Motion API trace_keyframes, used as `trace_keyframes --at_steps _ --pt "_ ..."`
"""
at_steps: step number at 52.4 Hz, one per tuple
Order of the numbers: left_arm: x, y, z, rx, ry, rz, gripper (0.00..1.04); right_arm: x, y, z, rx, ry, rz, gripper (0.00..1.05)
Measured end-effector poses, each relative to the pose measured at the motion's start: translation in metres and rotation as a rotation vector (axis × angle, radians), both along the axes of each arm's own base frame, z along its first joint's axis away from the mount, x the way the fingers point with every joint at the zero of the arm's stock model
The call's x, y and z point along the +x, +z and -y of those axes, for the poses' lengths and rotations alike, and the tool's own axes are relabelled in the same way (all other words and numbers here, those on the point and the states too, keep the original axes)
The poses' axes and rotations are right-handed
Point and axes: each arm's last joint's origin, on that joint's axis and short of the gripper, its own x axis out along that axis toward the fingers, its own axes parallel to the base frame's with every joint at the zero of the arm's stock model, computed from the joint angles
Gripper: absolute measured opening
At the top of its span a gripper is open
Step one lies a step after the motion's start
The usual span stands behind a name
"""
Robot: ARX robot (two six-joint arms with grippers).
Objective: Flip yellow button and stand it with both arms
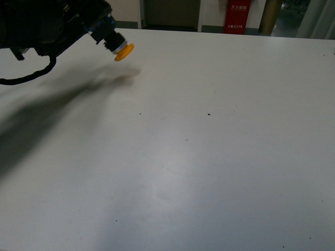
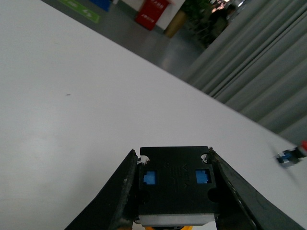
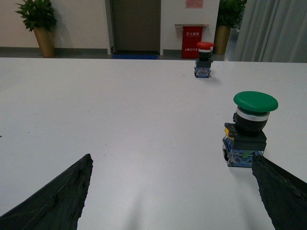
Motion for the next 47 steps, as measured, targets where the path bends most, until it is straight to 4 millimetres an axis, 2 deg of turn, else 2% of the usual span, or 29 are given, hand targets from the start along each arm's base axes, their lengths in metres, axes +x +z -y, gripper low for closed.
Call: trace_keyframes --at_steps 15,27,35,47 --pt "-0.006 0.003 0.014 -0.296 -0.135 0.054 0.36 0.0 0.0 0.0 0.0 0.0 0.0 0.97" --pt "-0.005 -0.008 0.03 -0.489 -0.253 0.036 0.36 0.0 0.0 0.0 0.0 0.0 0.0 0.97" --pt "0.001 -0.018 0.042 -0.596 -0.313 0.012 0.36 0.0 0.0 0.0 0.0 0.0 0.0 0.97" --pt "0.008 -0.018 0.061 -0.764 -0.432 0.023 0.36 0.0 0.0 0.0 0.0 0.0 0.0 0.97"
